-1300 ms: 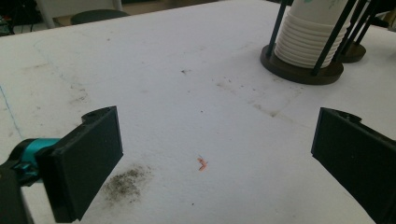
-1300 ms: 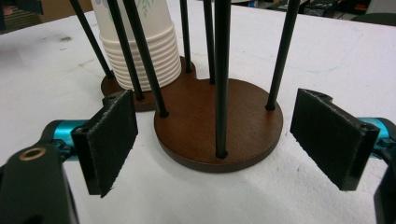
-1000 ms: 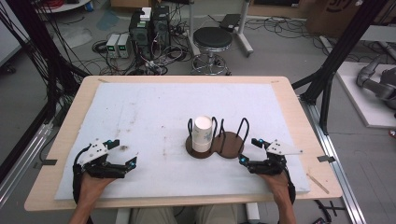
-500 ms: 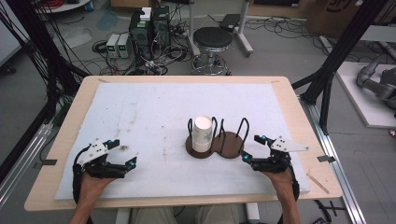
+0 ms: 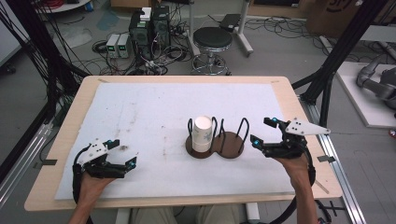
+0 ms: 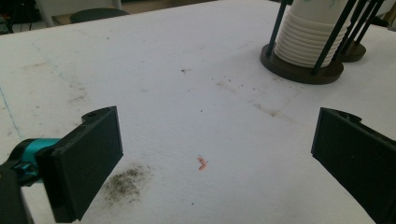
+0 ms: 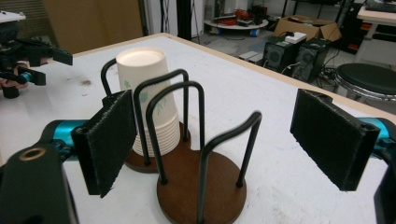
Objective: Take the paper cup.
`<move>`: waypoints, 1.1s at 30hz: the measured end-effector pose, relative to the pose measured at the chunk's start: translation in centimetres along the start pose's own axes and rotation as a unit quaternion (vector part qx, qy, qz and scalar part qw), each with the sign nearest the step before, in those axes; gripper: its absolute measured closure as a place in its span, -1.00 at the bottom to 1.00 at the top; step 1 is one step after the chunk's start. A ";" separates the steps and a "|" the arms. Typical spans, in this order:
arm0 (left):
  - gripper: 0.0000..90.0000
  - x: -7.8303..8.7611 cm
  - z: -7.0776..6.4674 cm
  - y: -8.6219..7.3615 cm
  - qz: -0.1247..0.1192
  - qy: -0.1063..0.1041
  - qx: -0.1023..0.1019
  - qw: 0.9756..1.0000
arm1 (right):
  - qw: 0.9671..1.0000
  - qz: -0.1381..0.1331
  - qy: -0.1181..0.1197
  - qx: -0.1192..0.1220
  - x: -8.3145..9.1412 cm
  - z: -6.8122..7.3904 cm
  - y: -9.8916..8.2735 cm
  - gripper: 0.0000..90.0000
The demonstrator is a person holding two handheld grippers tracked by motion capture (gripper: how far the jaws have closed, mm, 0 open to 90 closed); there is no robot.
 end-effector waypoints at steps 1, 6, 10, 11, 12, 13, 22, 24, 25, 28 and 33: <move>-0.96 0.0 0.0 0.0 0.000 0.000 0.000 1.000 | 1.000 0.008 0.012 0.004 -0.2 0.2 0.6 -0.66; -0.96 -0.1 -0.1 0.0 0.002 -0.002 -0.001 1.000 | 0.999 0.029 0.035 0.028 -0.8 0.9 1.9 -0.66; -0.96 -0.1 0.0 0.0 0.003 -0.003 -0.001 1.000 | 0.997 0.043 0.053 0.046 -1.7 1.6 3.6 -0.66; -0.96 -0.1 -0.1 0.0 0.003 -0.004 -0.001 1.000 | 0.995 0.053 0.064 0.053 -2.2 2.0 4.4 -0.66; -0.96 -0.1 -0.1 0.0 0.003 -0.005 -0.001 1.000 | 0.995 0.053 0.064 0.053 -2.2 2.0 4.4 -0.66; -0.96 -0.1 -0.1 0.0 0.003 -0.005 -0.001 1.000 | 0.993 0.062 0.077 0.061 -3.0 2.4 5.0 -0.66; -0.96 -0.1 -0.1 0.0 0.004 -0.007 0.000 1.000 | 0.984 0.108 0.118 0.077 -6.0 3.7 6.3 -0.66; -0.96 -0.1 -0.1 -0.1 0.005 -0.007 -0.001 1.000 | 0.979 0.131 0.131 0.090 -7.1 4.0 6.5 -0.66; -0.96 -0.1 -0.1 -0.1 0.006 -0.007 -0.001 1.000 | 0.976 0.140 0.137 0.093 -7.4 4.2 6.5 -0.66; -0.96 -0.1 -0.1 -0.1 0.007 -0.008 -0.004 1.000 | 0.972 0.153 0.145 0.101 -8.2 4.4 6.7 -0.66; -0.96 -0.1 -0.1 -0.1 0.005 -0.007 -0.001 1.000 | 0.956 0.203 0.170 0.125 -10.8 5.3 6.8 -0.66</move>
Point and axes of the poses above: each handheld gripper's, and its own axes: x roughly backward along the jaws, y roughly out of its top, z roughly to its left, the point moved 10 cm from there along -x, roughly forward along the jaws
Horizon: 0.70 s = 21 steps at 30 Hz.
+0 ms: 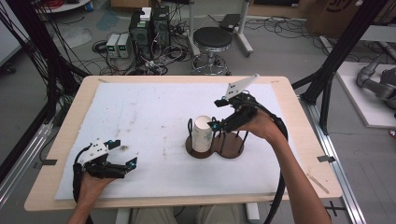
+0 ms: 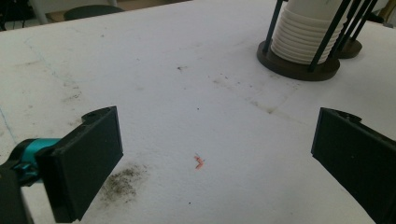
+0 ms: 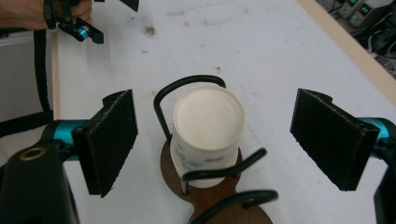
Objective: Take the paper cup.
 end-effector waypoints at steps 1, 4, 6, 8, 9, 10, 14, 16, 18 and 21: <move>-0.96 0.0 0.0 0.0 0.000 0.000 -0.001 1.000 | 1.000 0.000 0.000 0.000 0.0 0.0 0.0 -0.66; -0.96 -0.1 0.0 0.0 0.002 -0.001 -0.002 1.000 | 0.999 0.036 0.005 0.009 -1.2 -0.1 0.1 -0.65; -0.96 -0.1 -0.1 -0.1 0.005 -0.001 -0.003 1.000 | 0.999 0.048 0.011 0.013 -1.8 0.0 0.2 -0.65; -0.96 -0.1 -0.1 -0.1 0.006 -0.001 -0.004 1.000 | 0.998 0.062 0.016 0.015 -2.6 -0.1 0.3 -0.65; -0.96 -0.1 -0.1 -0.1 0.006 -0.001 -0.004 1.000 | 0.998 0.062 0.016 0.015 -2.6 -0.1 0.3 -0.65; -0.96 -0.1 -0.1 -0.1 0.006 -0.001 -0.005 1.000 | 0.997 0.072 0.020 0.016 -3.0 -0.1 0.1 -0.64; -0.96 -0.1 -0.1 -0.1 0.007 -0.001 -0.005 1.000 | 0.995 0.095 0.020 0.026 -3.6 -0.4 -0.1 -0.61; -0.96 -0.1 -0.1 -0.1 0.008 -0.001 -0.004 1.000 | 0.993 0.108 0.021 0.029 -3.8 -0.4 -0.2 -0.61; -0.96 -0.2 -0.1 -0.1 0.010 -0.001 -0.006 1.000 | 0.993 0.116 0.022 0.027 -3.8 -0.4 -0.3 -0.61; -0.96 -0.2 -0.1 -0.1 0.010 0.000 -0.006 1.000 | 0.991 0.125 0.028 0.026 -4.2 -0.5 -0.2 -0.61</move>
Point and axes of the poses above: each handheld gripper's, and its own axes: x roughly backward along the jaws, y roughly out of its top, z roughly to its left, the point moved 10 cm from there along -x, roughly forward along the jaws
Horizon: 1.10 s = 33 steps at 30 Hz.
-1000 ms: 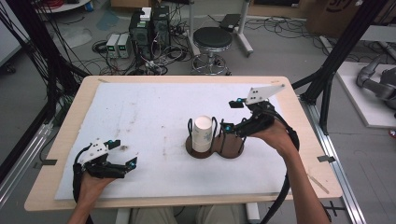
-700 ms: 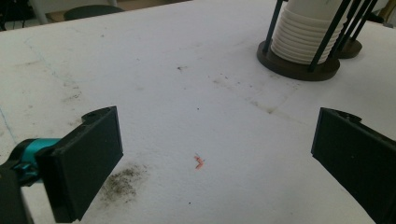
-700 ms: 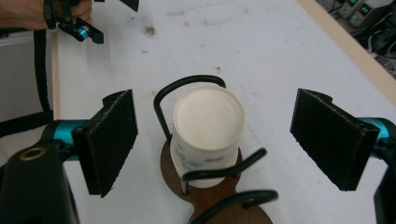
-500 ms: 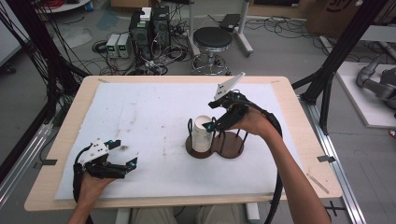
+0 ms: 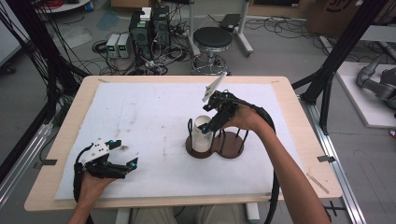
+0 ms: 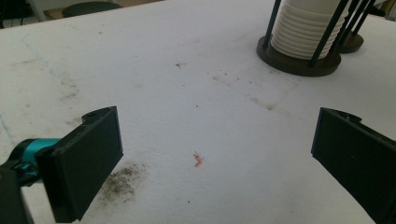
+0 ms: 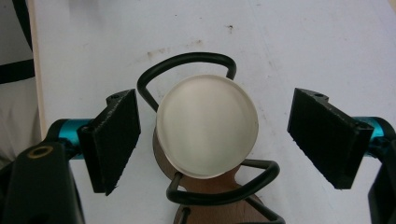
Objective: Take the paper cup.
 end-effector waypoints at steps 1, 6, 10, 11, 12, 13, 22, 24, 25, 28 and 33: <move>-0.96 0.0 0.0 0.0 0.000 -0.001 -0.001 1.000 | 1.000 0.004 0.000 0.000 -0.1 -0.1 -0.1 -0.61; -0.96 0.0 0.0 0.0 0.000 -0.001 0.001 1.000 | 1.000 0.025 0.001 0.001 -0.6 -0.1 -0.6 -0.61; -0.96 0.0 0.0 0.0 0.002 -0.001 0.000 1.000 | 1.000 0.030 0.005 0.002 -0.7 0.0 -0.7 -0.60; -0.96 0.0 0.0 0.0 0.001 -0.001 0.001 1.000 | 0.999 0.032 0.009 0.004 -0.7 0.0 -0.7 -0.46; -0.96 0.0 0.0 0.0 0.001 -0.001 0.001 1.000 | 0.999 0.032 0.011 0.004 -0.7 0.0 -0.8 -0.46; -0.96 0.0 0.0 0.0 0.001 -0.001 0.001 1.000 | 0.999 0.032 0.011 0.004 -0.7 0.0 -0.8 -0.46; -0.96 0.0 0.0 0.0 0.001 -0.001 0.000 1.000 | 0.999 0.036 0.016 0.007 -0.6 0.2 -0.9 -0.18; -0.96 0.0 0.0 0.0 0.002 -0.001 0.000 1.000 | 0.999 0.036 0.015 0.007 -0.6 0.2 -0.9 -0.18; -0.96 0.0 0.0 0.0 0.000 -0.001 0.001 1.000 | 0.999 0.036 0.015 0.009 -0.6 0.2 -0.8 -0.17; -0.96 0.0 0.0 0.0 0.001 -0.001 0.000 1.000 | 0.999 0.038 0.016 0.007 -0.6 0.2 -0.8 -0.17; -0.96 -0.1 0.0 0.0 0.002 -0.001 0.002 1.000 | 0.999 0.037 0.015 0.002 -0.5 0.2 -0.9 -0.17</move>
Point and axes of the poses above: each handheld gripper's, and its own axes: x roughly backward along the jaws, y roughly out of its top, z roughly to its left, the point moved 10 cm from there along -x, roughly forward along the jaws
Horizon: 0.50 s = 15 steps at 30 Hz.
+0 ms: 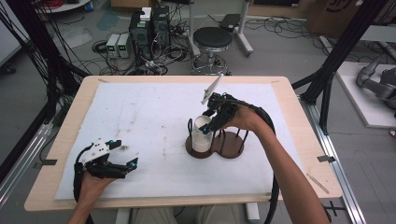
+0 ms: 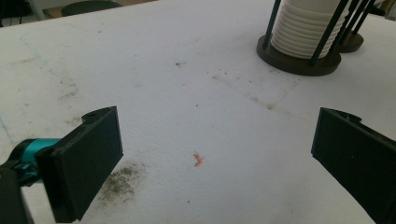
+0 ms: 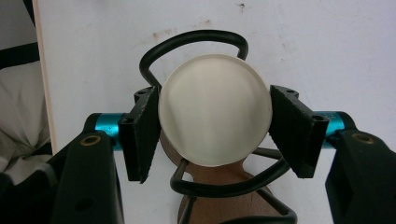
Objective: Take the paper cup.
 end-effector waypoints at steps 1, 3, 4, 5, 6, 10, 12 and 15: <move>-0.96 0.0 0.0 0.0 0.000 0.000 0.000 1.000 | 1.000 0.000 0.000 0.000 0.0 0.0 0.0 -0.17; -0.96 0.0 0.0 0.0 0.001 0.000 0.000 1.000 | 1.000 -0.003 0.001 -0.002 0.1 0.0 0.1 -0.16; -0.96 0.0 0.0 0.0 0.001 0.000 0.000 1.000 | 1.000 -0.006 0.001 -0.004 0.2 0.0 0.1 -0.16; -0.96 0.0 0.0 0.0 0.001 -0.001 0.000 1.000 | 1.000 -0.006 0.001 -0.004 0.2 0.0 0.1 -0.16; -0.96 0.0 0.0 0.0 0.001 0.000 0.000 1.000 | 1.000 -0.013 0.001 -0.006 0.6 0.0 0.3 -0.16; -0.96 0.0 0.0 0.0 0.001 -0.001 -0.001 1.000 | 1.000 -0.023 -0.002 -0.008 1.4 0.0 0.8 -0.16; -0.96 0.0 0.0 0.0 0.001 0.000 0.000 1.000 | 0.999 -0.032 -0.005 -0.009 2.6 0.1 1.4 -0.15; -0.96 0.0 0.0 0.0 0.001 0.000 -0.001 1.000 | 0.999 -0.045 -0.007 -0.002 4.1 0.1 2.4 -0.15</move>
Point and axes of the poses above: each handheld gripper's, and its own axes: x roughly backward along the jaws, y roughly out of its top, z roughly to its left, the point moved 10 cm from there along -x, roughly forward along the jaws
